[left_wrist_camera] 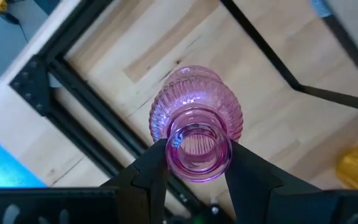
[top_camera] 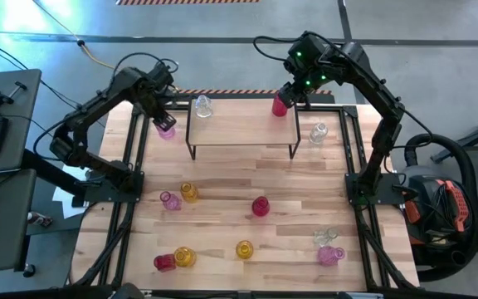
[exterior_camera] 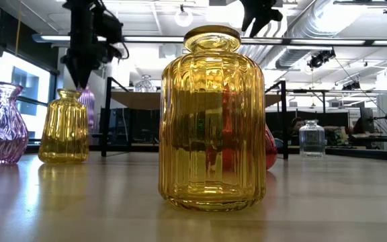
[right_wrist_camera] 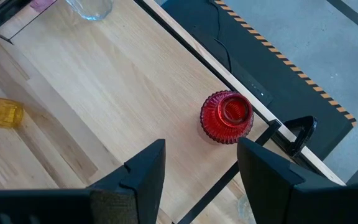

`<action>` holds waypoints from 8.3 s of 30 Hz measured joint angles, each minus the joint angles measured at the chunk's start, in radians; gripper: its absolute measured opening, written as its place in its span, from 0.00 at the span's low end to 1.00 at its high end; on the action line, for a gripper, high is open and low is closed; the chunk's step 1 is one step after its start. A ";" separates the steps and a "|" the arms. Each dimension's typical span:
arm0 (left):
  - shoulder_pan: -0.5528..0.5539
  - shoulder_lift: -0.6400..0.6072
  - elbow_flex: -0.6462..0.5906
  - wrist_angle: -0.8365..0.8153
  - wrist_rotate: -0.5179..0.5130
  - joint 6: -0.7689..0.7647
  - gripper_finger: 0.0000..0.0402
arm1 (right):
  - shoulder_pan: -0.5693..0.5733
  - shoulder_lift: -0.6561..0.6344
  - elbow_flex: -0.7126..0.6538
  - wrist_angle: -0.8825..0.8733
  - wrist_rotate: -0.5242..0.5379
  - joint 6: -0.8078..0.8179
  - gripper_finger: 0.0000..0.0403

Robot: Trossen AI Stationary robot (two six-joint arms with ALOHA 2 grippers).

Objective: Sort vases onto shelf
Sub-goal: Put the top violet vase on the shelf

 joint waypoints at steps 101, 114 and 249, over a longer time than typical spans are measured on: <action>-0.636 0.103 0.593 0.157 0.212 -0.084 0.30 | 0.229 0.000 0.000 0.108 -0.157 0.049 0.93; -0.616 0.153 0.593 0.212 0.212 -0.035 0.30 | 0.232 0.000 0.000 0.439 -0.143 0.011 0.93; -0.515 -0.018 0.594 0.002 0.119 -0.063 0.49 | 0.342 -0.408 -1.457 2.052 0.507 -0.051 0.61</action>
